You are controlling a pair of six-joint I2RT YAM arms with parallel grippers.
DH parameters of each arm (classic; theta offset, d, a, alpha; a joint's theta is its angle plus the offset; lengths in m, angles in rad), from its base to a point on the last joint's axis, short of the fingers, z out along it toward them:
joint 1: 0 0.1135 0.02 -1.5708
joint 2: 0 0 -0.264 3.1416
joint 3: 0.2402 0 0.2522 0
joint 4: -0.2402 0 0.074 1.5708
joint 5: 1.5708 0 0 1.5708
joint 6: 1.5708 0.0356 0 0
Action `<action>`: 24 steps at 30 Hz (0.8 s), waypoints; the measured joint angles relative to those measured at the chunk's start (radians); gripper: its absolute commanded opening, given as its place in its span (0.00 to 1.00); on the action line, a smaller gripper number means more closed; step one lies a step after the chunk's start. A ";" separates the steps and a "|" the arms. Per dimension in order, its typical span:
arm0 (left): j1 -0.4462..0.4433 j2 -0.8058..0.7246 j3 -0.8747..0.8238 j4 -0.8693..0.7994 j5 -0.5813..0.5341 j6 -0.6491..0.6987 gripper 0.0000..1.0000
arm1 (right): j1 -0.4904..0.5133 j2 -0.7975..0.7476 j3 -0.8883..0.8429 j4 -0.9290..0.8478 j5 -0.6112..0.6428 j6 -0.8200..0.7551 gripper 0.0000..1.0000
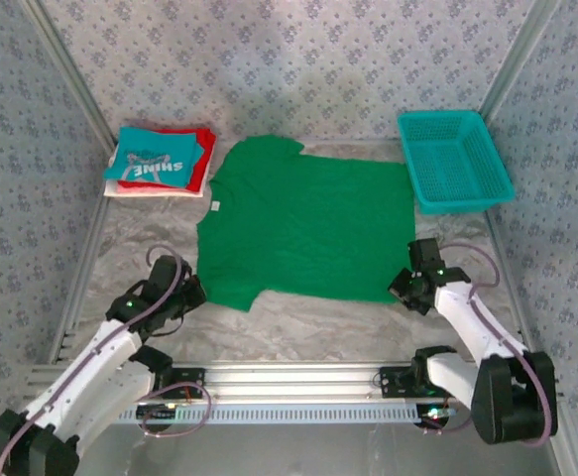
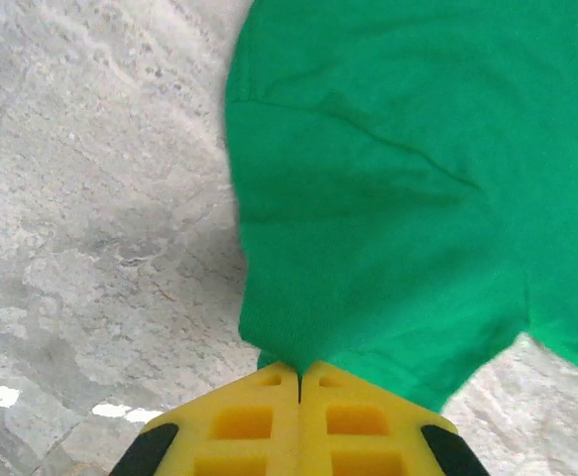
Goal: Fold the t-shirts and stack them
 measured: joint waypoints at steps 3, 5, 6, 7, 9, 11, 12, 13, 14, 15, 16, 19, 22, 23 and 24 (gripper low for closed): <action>-0.011 -0.047 0.002 -0.024 -0.003 -0.009 0.00 | 0.000 -0.063 0.000 -0.035 0.000 0.006 0.00; -0.043 -0.056 0.016 -0.042 -0.011 -0.009 0.00 | 0.000 -0.103 0.000 -0.052 0.001 0.015 0.00; -0.066 -0.055 0.028 -0.050 -0.019 -0.010 0.00 | 0.000 -0.116 0.000 -0.058 0.001 0.020 0.00; -0.099 -0.053 0.045 -0.058 -0.030 -0.014 0.00 | 0.000 -0.135 0.000 -0.067 0.004 0.027 0.00; -0.175 -0.051 0.081 -0.069 -0.063 -0.023 0.00 | 0.004 -0.172 0.000 -0.082 0.007 0.043 0.00; -0.274 -0.051 0.126 -0.088 -0.114 -0.040 0.00 | 0.012 -0.217 -0.003 -0.095 0.012 0.061 0.00; -0.311 -0.051 0.143 -0.095 -0.136 -0.049 0.00 | 0.018 -0.241 -0.005 -0.105 0.016 0.071 0.00; -0.343 -0.051 0.157 -0.101 -0.153 -0.060 0.00 | 0.026 -0.264 -0.005 -0.115 0.021 0.078 0.00; -0.365 -0.052 0.167 -0.109 -0.169 -0.068 0.00 | 0.032 -0.283 -0.005 -0.127 0.026 0.085 0.00; -0.383 -0.058 0.175 -0.119 -0.184 -0.076 0.00 | 0.039 -0.297 -0.005 -0.136 0.031 0.090 0.00; -0.403 -0.063 0.183 -0.135 -0.206 -0.088 0.00 | 0.045 -0.310 -0.004 -0.148 0.038 0.093 0.00; -0.449 -0.066 0.209 -0.188 -0.262 -0.108 0.00 | 0.056 -0.331 0.005 -0.189 0.061 0.099 0.00; -0.459 -0.065 0.240 -0.222 -0.325 -0.098 0.00 | 0.057 -0.332 0.030 -0.215 0.077 0.095 0.00; -0.458 -0.063 0.251 -0.224 -0.344 -0.087 0.00 | 0.055 -0.325 0.042 -0.219 0.080 0.087 0.00; -0.455 -0.055 0.265 -0.224 -0.361 -0.071 0.00 | 0.050 -0.311 0.059 -0.220 0.084 0.077 0.00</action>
